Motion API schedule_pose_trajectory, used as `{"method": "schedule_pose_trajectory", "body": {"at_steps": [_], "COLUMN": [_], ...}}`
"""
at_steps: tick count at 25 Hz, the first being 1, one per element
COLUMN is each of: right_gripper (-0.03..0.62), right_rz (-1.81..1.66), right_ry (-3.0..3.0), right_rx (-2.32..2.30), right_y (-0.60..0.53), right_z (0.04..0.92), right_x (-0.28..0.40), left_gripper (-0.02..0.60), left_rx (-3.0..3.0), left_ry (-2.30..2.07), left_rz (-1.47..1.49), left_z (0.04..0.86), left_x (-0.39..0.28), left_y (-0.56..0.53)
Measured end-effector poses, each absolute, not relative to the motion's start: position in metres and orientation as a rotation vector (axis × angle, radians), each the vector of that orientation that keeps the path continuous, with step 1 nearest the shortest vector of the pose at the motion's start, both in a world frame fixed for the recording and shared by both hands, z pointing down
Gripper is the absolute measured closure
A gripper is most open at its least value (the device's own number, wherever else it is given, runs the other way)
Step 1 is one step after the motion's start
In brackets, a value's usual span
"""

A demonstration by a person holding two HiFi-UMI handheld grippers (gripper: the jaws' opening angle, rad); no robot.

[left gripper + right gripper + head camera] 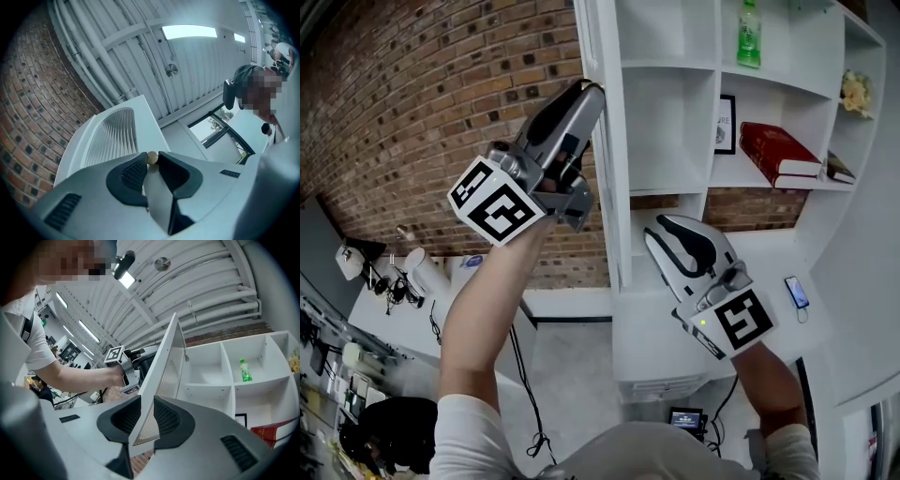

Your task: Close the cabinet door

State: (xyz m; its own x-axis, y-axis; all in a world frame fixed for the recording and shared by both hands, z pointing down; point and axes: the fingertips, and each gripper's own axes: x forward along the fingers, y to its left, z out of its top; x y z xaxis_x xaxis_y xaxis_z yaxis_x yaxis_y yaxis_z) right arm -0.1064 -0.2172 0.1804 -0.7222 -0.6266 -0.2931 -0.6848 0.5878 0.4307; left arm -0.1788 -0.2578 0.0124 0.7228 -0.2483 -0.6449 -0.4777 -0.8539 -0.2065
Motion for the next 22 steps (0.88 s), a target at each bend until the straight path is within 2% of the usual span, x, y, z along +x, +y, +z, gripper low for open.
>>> {"method": "schedule_pose_trajectory", "body": {"at_steps": [22], "right_gripper": [0.496], "right_rz": [0.746], "right_ry": [2.668], "right_rx": [-1.125], "right_y": [-0.256], "right_z": [0.179], "right_x": [-0.013], "left_gripper": [0.505], "left_rx": [-2.429], "left_ry": [0.822], "left_rz": [0.737], "left_z": [0.008], "left_x": [-0.083], "left_y": [-0.278]}}
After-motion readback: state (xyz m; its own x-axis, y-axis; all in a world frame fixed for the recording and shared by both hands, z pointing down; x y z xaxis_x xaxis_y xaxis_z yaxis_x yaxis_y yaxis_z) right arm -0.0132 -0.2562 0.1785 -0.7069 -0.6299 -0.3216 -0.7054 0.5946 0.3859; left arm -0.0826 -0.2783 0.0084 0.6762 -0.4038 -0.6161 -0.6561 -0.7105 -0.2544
